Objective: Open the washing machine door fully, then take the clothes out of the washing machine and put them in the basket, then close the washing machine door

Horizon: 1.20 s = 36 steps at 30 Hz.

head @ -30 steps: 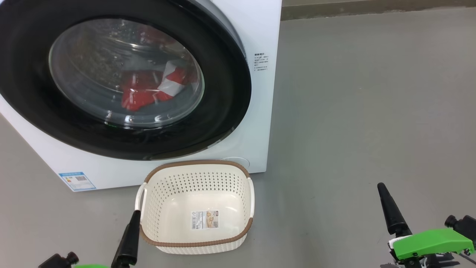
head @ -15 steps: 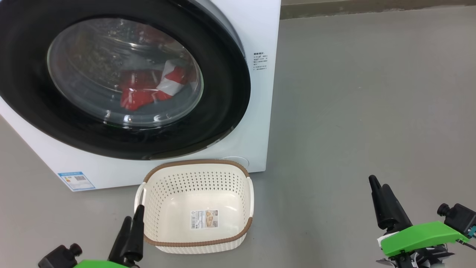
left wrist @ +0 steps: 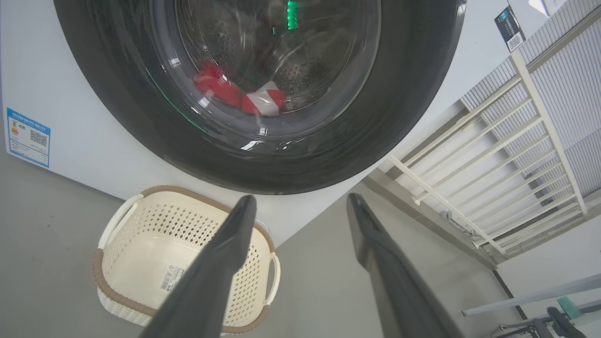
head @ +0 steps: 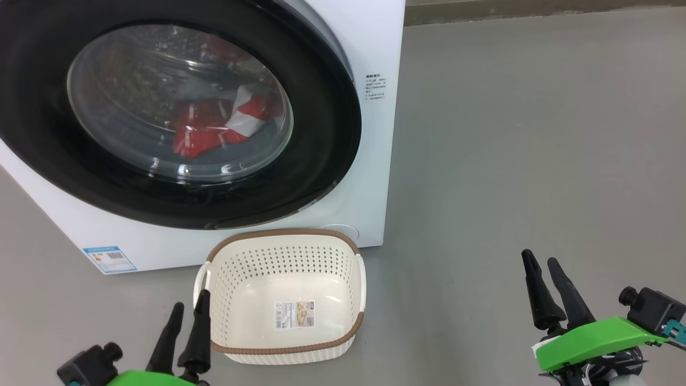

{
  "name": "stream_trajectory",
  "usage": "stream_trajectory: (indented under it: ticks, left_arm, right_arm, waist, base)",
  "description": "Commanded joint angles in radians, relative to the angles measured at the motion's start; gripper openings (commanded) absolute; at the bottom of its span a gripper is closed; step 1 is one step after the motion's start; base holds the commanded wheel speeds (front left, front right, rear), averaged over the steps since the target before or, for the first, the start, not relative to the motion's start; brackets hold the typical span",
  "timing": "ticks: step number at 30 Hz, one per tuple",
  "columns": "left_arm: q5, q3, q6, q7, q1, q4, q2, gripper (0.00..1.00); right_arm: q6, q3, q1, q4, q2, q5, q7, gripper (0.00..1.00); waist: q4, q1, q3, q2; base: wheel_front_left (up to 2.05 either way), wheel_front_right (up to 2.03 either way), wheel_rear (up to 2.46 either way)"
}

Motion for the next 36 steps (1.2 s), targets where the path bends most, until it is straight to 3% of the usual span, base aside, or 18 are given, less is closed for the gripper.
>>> stream_trajectory:
  ticks: [1,36]
  left_arm:
    - [0.033,0.017,-0.003,-0.012,-0.052,-0.034,0.017,1.00]
    - [0.467,0.001,0.006,-0.118,-0.078,-0.066,0.026,1.00]
  right_arm:
    - [0.000,0.017,-0.050,-0.033,-0.012,-0.029,-0.014,1.00]
    - [0.000,0.046,-0.065,-0.092,-0.021,-0.446,-0.119,1.00]
  waist:
    - [0.000,-0.0001,0.000,0.0000]
    - [-0.013,-0.0001,0.005,0.0000]
  base:
    - [0.00,0.00,0.00]
    - [0.00,0.00,0.00]
